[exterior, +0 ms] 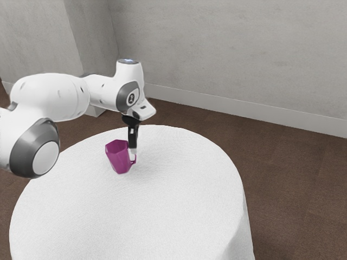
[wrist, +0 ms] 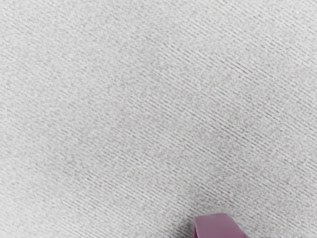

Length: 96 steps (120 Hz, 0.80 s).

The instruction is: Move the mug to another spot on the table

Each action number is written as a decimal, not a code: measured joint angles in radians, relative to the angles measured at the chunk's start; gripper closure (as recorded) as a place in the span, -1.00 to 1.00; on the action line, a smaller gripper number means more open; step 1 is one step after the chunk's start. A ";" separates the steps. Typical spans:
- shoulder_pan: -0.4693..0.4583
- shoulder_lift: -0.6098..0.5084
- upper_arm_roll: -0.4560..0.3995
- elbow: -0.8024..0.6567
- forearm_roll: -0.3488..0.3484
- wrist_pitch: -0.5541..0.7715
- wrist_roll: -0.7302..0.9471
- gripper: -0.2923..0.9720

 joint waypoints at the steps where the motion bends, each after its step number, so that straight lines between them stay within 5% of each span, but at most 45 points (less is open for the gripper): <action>1: 0.001 0.002 0.000 -0.001 -0.001 0.002 0.004 -0.54; 52: 0.006 0.019 0.008 -0.021 -0.099 0.030 0.129 -0.54; 96: 0.006 0.019 0.043 -0.021 -0.109 -0.048 -0.011 -0.54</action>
